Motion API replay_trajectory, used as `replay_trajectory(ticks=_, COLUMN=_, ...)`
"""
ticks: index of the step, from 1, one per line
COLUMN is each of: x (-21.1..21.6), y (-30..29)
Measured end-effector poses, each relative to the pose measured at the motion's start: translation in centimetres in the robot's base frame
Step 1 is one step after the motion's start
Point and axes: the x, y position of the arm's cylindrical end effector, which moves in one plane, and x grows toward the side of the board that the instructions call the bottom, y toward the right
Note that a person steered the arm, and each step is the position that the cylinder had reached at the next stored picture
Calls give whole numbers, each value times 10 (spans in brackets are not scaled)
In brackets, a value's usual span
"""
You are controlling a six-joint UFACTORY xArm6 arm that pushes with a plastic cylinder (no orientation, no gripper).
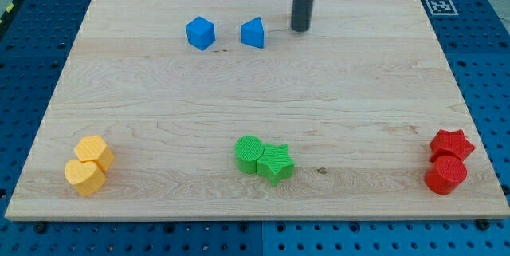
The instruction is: Slide the red circle to the center right
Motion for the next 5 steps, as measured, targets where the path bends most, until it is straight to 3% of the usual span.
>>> replay_trajectory(ticks=5, x=251, y=49)
